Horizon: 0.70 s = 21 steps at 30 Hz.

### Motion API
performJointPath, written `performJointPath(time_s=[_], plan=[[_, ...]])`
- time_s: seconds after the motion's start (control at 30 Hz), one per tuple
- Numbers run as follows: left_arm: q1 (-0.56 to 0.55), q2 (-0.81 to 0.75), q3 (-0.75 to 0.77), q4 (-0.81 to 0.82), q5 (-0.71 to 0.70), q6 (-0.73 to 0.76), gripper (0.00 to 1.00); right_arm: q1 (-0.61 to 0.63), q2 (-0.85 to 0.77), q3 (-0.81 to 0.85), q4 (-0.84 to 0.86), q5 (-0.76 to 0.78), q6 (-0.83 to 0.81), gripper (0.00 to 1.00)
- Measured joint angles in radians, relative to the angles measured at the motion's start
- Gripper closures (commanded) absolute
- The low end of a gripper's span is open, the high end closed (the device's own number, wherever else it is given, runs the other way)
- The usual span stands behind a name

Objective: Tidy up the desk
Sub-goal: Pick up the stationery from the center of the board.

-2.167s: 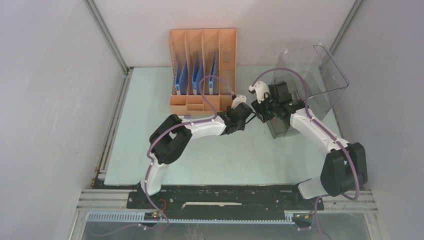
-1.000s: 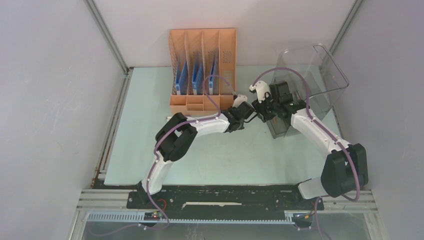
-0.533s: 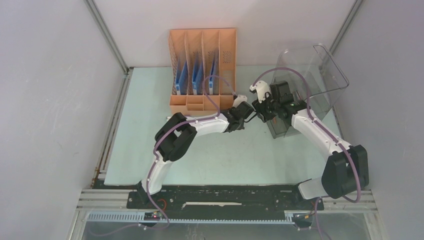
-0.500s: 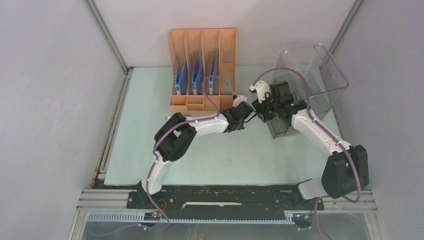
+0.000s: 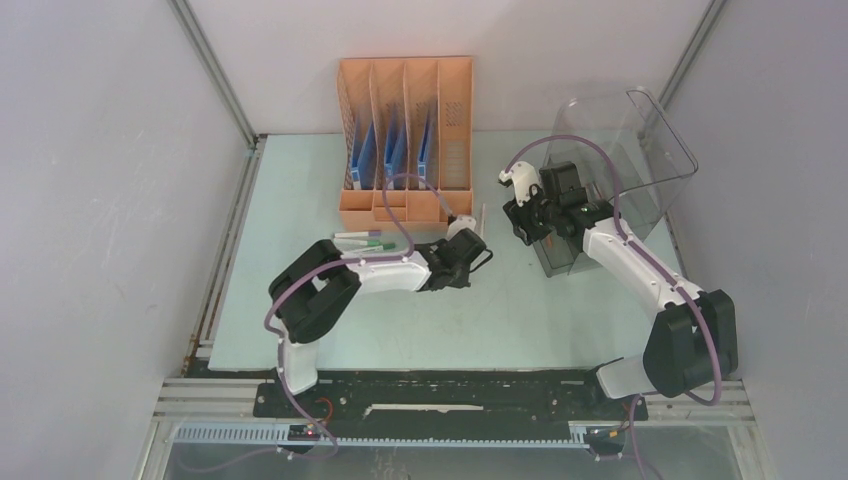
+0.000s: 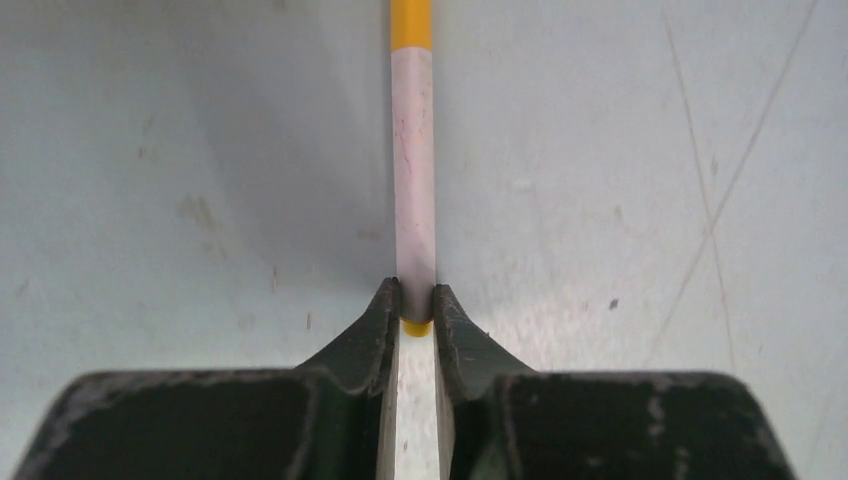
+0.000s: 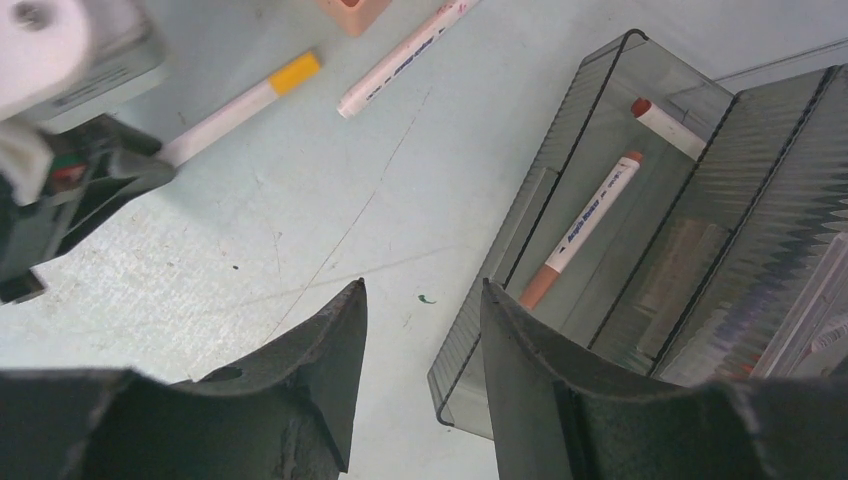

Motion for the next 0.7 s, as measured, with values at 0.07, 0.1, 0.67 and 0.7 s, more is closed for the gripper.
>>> performJointPath(time_s=[0.07,0.1,0.67,0.7], plan=[[-0.014,-0.037,-0.047,0.002,0.001,-0.011,0.85,0.0,0.0,0.0,0.0,-0.003,0.0,0.47],[-0.021,-0.053,-0.069,0.002,0.0,-0.019,0.85,0.0,0.0,0.0,0.0,-0.003,0.0,0.47],[-0.054,-0.027,0.003,-0.133,-0.023,-0.025,0.59,-0.001,-0.005,0.0,-0.007,-0.015,0.0,0.47],[-0.049,-0.019,0.014,-0.137,-0.023,-0.023,0.59,-0.001,-0.006,0.0,-0.006,-0.017,0.0,0.47]])
